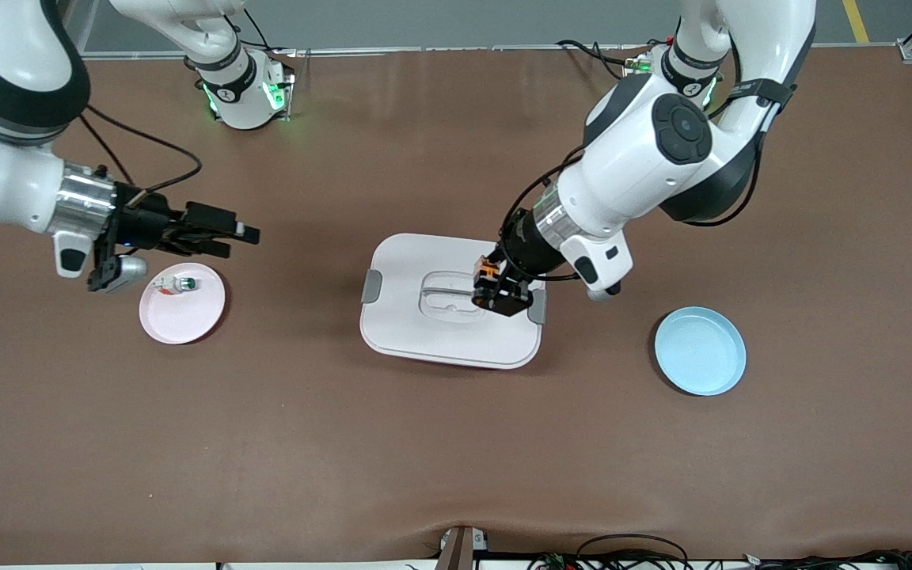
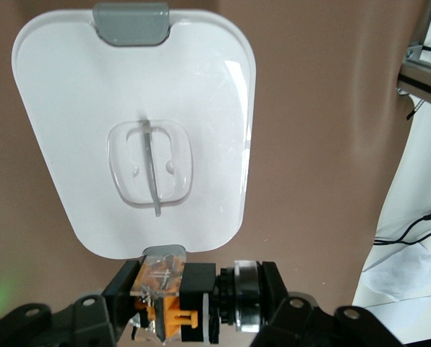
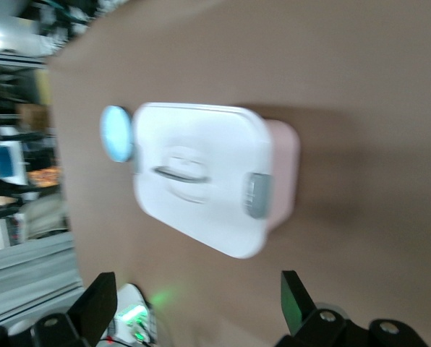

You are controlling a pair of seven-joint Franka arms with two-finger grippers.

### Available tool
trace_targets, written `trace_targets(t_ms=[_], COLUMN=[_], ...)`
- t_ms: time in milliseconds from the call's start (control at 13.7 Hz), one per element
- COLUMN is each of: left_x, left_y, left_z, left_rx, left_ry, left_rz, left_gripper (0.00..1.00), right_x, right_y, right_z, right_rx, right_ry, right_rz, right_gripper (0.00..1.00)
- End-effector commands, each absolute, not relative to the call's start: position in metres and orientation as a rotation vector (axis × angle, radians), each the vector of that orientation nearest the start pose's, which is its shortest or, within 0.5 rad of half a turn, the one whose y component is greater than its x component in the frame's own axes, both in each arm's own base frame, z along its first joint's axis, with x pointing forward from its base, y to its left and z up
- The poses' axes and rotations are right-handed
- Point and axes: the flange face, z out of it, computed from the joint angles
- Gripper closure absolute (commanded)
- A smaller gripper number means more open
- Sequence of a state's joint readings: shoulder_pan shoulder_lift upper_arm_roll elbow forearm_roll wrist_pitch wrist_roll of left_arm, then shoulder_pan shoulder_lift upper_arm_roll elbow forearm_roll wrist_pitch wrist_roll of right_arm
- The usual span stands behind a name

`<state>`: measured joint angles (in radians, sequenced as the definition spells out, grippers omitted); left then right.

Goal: Transfer orange switch to right arm and place
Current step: 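Carry the switch over the box while the right gripper reaches toward it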

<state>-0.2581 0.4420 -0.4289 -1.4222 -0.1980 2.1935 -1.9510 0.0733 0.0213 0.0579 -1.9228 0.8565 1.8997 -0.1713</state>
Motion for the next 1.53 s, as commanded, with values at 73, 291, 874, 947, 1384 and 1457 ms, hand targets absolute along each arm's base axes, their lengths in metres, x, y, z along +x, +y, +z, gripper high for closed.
trace_targets(t_ms=[73,291,874,947,1384,1457], left_x=[0.573,0.561,0.540,0.540,0.540,0.539], left_y=[-0.442,-0.466,-0.495,-0.495,-0.492,-0.493], left_z=[0.501,0.499,0.504,0.504,0.511,0.510], left_rx=[-2.687,-2.702,-2.709,-2.719,-2.726,-2.727], left_ry=[-2.397,-2.433,-2.476,-2.468,-2.475,-2.471], left_rz=[0.495,0.517,0.539,0.533,0.525,0.524], left_gripper=[0.77,0.77,0.76,0.76,0.76,0.76], right_x=[0.534,0.529,0.521,0.521,0.516,0.513], right_y=[0.160,0.201,0.257,0.262,0.291,0.296], right_z=[0.493,0.496,0.487,0.482,0.462,0.462], right_rx=[-2.217,-2.171,-2.132,-2.146,-2.171,-2.159], right_ry=[-0.045,-0.034,-0.015,-0.004,0.014,0.020], right_rz=[-0.060,-0.122,-0.278,-0.297,-0.317,-0.310], right_gripper=[0.00,0.00,0.00,0.00,0.00,0.00])
